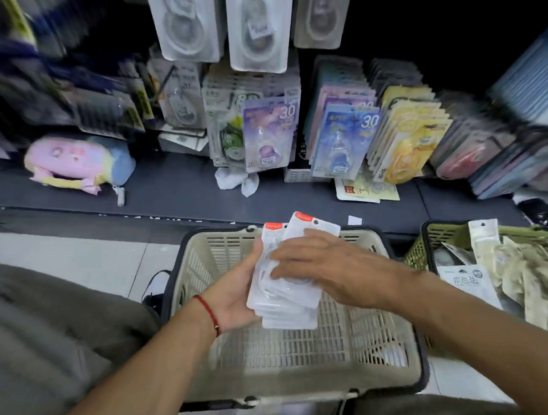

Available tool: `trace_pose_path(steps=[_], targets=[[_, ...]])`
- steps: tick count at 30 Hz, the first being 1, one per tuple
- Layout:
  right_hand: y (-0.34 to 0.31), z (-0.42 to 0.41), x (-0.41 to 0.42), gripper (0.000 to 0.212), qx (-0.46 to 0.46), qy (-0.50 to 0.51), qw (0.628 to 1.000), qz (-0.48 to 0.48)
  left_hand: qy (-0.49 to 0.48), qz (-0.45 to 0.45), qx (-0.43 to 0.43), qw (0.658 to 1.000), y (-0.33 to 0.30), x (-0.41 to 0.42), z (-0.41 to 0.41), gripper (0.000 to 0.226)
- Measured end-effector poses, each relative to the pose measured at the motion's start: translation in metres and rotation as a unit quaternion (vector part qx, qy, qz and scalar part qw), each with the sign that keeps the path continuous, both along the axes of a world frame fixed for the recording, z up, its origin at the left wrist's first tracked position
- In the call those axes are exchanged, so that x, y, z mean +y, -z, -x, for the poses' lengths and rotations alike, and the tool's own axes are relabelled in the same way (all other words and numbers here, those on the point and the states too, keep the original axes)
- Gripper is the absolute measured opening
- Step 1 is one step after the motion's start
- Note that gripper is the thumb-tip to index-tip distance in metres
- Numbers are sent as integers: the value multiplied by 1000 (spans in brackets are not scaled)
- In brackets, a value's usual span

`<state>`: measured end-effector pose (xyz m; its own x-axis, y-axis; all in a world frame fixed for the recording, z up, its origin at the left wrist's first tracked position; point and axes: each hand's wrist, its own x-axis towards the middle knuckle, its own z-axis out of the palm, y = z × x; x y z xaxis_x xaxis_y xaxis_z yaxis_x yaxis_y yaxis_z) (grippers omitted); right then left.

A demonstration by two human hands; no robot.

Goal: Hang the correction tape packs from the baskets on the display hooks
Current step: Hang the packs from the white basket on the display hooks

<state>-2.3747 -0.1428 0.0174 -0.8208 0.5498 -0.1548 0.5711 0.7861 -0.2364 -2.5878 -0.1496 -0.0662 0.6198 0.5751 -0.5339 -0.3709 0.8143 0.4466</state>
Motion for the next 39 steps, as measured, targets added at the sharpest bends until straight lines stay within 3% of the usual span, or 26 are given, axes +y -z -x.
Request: trace_pose_path(steps=[3, 6, 10, 11, 13, 15, 17, 20, 26, 31, 34, 39], targets=[[-29, -4, -6, 67, 28, -4, 999, 22, 28, -62, -25, 997, -26, 7, -5, 64], [-53, -2, -10, 68, 163, 72, 981, 77, 41, -132, -37, 990, -52, 18, -8, 84], [-70, 3, 3, 46, 273, 166, 948, -11, 51, -212, -52, 975, -86, 37, -5, 73], [-70, 3, 10, 44, 287, 207, 934, -51, 45, -225, -49, 972, -95, 43, -4, 69], [-73, 1, 24, 59, 315, 309, 892, -99, 23, -253, -31, 967, -114, 59, -2, 65], [-82, -1, 37, 71, 338, 420, 842, -33, -4, -305, 9, 952, -138, 77, -2, 59], [-89, -2, 50, 55, 372, 466, 801, 50, -13, -375, 50, 926, -160, 92, -4, 58], [-98, 3, 63, 29, 449, 449, 769, 67, -5, -425, 76, 902, -183, 109, -8, 58], [-115, 16, 77, 25, 548, 404, 728, 82, -56, -458, 110, 880, -204, 135, 1, 69], [-124, 11, 102, 22, 595, 412, 689, 25, -159, -465, 228, 841, -202, 149, 13, 80], [-127, 6, 119, 19, 593, 417, 688, 38, -201, -474, 263, 816, -201, 151, 23, 80], [-124, 7, 136, 21, 606, 412, 679, 53, -221, -480, 262, 807, -201, 152, 32, 87]])
